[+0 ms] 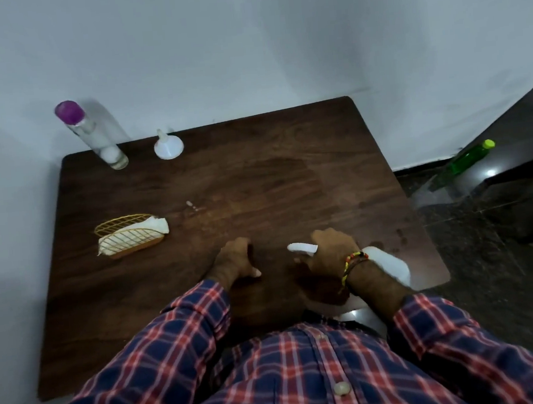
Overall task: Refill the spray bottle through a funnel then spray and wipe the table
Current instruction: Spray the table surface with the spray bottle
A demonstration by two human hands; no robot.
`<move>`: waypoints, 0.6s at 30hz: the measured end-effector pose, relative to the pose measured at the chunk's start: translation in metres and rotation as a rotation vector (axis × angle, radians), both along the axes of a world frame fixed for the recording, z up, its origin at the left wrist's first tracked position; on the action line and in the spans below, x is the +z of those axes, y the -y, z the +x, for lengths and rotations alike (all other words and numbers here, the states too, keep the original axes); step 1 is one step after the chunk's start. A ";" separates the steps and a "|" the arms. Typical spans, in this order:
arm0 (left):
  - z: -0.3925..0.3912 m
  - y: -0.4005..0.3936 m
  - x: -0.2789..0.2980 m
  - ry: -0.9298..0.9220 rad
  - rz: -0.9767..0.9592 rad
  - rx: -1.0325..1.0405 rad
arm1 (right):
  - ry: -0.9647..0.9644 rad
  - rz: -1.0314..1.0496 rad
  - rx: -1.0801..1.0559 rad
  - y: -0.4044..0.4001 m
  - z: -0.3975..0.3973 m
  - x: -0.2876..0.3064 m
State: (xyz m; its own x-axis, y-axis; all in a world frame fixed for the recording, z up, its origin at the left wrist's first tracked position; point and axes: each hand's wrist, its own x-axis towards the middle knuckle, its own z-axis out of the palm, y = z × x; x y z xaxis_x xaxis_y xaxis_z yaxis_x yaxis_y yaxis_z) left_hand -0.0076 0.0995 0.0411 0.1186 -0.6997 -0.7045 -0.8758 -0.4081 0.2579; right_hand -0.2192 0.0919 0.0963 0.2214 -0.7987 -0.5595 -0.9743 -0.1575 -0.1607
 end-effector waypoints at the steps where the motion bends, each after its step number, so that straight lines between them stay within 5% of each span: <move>1: 0.007 -0.002 0.002 -0.007 -0.028 0.032 | -0.002 0.004 0.035 0.002 0.008 0.001; 8: 0.015 -0.017 0.002 0.051 -0.123 0.059 | 0.031 -0.112 0.053 0.020 0.036 0.012; 18: -0.007 0.001 0.000 0.019 -0.203 -0.026 | -0.131 0.020 -0.058 0.033 -0.028 0.013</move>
State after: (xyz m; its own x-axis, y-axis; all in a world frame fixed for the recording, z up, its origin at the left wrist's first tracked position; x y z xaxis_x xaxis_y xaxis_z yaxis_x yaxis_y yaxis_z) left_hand -0.0142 0.0987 0.0411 0.1102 -0.8302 -0.5464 -0.8908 -0.3263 0.3162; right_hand -0.2474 0.0585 0.1090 0.0989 -0.7964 -0.5966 -0.9946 -0.0983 -0.0337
